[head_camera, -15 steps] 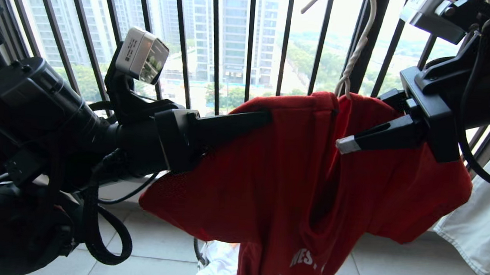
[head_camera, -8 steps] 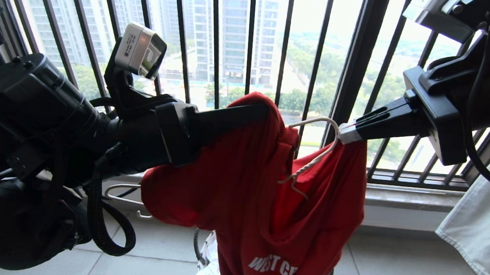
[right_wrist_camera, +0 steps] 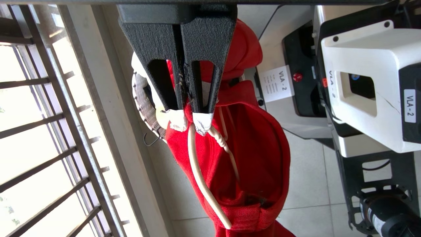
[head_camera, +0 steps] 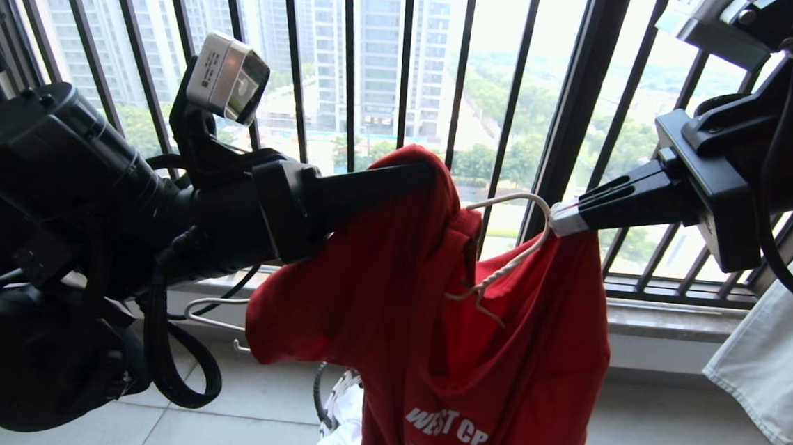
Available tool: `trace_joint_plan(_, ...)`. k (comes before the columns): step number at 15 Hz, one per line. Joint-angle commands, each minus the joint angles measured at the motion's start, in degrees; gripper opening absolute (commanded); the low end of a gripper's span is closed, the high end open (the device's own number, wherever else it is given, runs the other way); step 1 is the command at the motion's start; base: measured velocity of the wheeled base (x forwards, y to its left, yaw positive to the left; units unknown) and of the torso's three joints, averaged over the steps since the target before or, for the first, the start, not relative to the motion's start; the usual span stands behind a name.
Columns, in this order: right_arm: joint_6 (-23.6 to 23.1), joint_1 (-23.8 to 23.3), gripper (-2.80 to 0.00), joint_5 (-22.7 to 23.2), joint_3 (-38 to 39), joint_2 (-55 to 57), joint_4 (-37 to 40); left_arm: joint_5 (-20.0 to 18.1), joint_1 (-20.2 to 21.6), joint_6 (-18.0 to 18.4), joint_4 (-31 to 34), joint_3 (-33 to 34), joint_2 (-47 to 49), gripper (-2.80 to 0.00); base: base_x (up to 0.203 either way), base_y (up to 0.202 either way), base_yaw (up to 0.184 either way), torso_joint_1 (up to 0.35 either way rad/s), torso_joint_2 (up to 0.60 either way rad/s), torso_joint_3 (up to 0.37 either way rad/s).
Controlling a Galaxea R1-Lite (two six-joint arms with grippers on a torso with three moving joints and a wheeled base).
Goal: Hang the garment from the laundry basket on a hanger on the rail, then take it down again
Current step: Hang the clothes on the clothes rack
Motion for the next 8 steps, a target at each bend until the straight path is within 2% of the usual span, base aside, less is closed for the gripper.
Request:
trace_joint_plan(1,-0.22,0.11,-2.8,0.25,0.09,0.08,0.25,-0.23,0.94,-0.38,-0.43,-1.0,0.78,-2.8,0.0,0.0,0.0,0.0,0.0,0.0)
trace_joint_plan(8,-0.36,-0.06,-2.8,0.16,-0.39,2.41,-0.41,-0.14,2.18,-0.29,-0.43,-2.51,3.5,-2.8,0.0,0.0,0.0,0.0,0.0,0.0)
